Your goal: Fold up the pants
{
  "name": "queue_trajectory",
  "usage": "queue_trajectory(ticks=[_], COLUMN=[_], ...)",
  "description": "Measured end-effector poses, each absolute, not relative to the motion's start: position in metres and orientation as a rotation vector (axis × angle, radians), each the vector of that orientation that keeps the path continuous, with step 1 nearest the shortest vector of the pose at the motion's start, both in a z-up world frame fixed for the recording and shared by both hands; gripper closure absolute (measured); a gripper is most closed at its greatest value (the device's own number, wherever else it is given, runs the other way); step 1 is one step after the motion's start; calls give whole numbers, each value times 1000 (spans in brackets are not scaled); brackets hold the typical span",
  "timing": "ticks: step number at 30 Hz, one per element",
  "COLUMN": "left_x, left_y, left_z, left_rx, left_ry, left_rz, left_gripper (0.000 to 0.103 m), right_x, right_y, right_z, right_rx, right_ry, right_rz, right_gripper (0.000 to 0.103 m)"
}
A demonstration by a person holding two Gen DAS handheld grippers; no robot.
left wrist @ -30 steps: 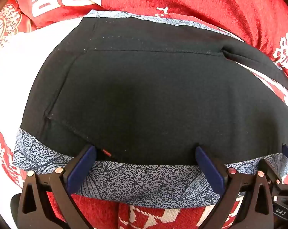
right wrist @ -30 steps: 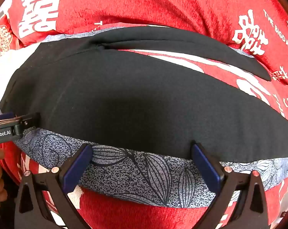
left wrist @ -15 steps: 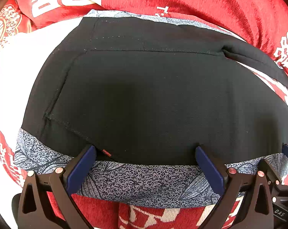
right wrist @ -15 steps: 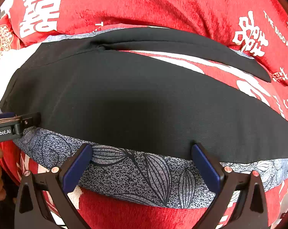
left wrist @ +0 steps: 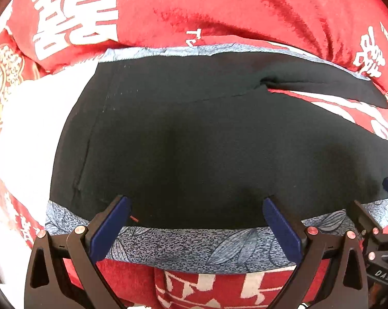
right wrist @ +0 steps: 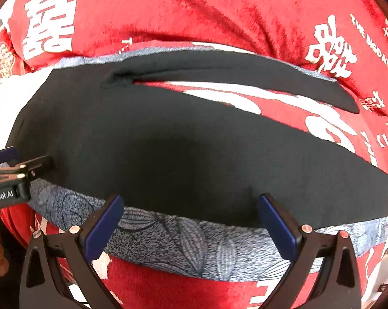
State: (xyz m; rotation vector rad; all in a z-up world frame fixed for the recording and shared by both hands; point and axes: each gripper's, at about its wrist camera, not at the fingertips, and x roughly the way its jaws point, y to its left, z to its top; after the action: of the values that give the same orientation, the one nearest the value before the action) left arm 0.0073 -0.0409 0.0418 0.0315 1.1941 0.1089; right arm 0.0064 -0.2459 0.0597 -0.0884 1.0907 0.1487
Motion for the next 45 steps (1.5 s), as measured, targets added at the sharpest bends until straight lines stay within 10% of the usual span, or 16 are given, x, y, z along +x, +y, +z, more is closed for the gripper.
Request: queue_trajectory(ticks=[20, 45], left_x=[29, 55], left_y=[-21, 5], left_z=[43, 26], left_rx=[-11, -118], left_ry=[1172, 1191], left_rz=[113, 97], left_gripper=[0, 0], right_x=[141, 320], right_y=[-191, -48], right_z=[107, -7], right_rx=[-303, -539], right_ry=[930, 1171], right_rz=[713, 1162], right_gripper=[0, 20])
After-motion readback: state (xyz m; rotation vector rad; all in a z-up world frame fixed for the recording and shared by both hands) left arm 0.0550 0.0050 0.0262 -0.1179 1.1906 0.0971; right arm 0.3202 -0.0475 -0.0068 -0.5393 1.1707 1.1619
